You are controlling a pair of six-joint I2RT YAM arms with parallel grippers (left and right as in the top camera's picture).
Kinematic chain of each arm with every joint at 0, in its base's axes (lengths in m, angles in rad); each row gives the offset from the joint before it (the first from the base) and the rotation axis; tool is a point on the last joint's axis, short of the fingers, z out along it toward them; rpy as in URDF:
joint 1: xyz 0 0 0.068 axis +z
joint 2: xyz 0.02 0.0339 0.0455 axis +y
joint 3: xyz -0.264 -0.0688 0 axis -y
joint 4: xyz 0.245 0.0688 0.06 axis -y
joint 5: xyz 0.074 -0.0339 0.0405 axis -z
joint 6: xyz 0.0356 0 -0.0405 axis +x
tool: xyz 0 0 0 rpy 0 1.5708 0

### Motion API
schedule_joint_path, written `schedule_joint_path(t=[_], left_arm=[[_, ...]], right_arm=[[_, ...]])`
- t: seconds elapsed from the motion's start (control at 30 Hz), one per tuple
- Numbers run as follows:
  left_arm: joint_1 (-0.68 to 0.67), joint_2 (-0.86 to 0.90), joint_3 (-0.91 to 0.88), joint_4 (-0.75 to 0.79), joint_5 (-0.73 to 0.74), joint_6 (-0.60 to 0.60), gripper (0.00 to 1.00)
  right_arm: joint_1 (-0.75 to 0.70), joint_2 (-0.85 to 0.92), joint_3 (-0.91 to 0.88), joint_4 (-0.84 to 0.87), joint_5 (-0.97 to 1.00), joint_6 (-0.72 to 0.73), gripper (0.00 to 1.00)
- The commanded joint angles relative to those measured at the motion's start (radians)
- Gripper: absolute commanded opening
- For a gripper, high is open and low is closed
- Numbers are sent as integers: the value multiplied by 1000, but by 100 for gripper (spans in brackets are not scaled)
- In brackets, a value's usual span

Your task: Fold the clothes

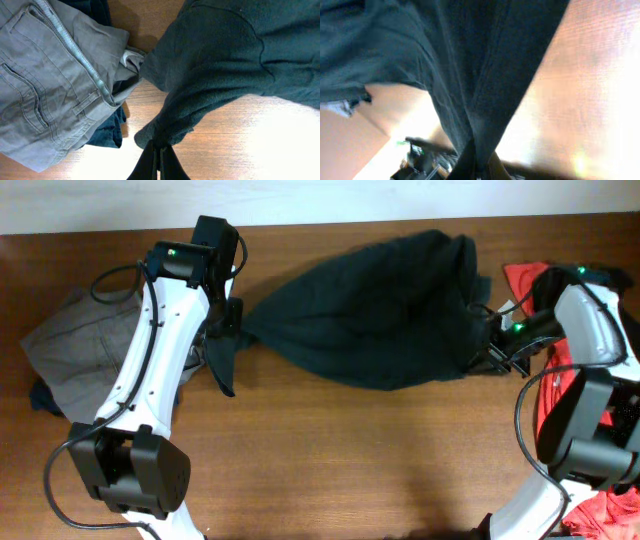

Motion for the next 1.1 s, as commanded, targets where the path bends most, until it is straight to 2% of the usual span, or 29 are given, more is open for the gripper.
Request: schedule_joint_path(t=[0.0,0.1,0.13,0.23,0.33,0.4,0.47,0.57,0.9,1.07], left_arm=[[2,5,-2,-4,-21,-2,0],[2,5,-2,5,-21,-2,1],[2,5,-2,13,-20,-2,1],[2,5,-2,21,-20,-2,1],[2,5,-2,22,-20,-2,0],[2,5,-2,22,-20,-2,1],[2,5,-2,22,-20,-2,1],[2,5,-2,22,-20,-2,1],[2,5,-2,22,-20,-2,1],[2,5,-2,23,-20,-2,0]], right_arm=[[14,-33,22,-18,77,-57,4],[14,-29,22,29,146,-56,6],[13,-27,20,84,152,-54,9],[14,-26,20,187,151,-6,10],[15,-25,19,297,148,53,16],[15,-23,19,351,143,102,24],[20,-16,19,391,143,122,43],[30,-6,19,426,140,121,54],[35,1,-16,277,170,45,55],[42,2,-135,339,174,46,55]])
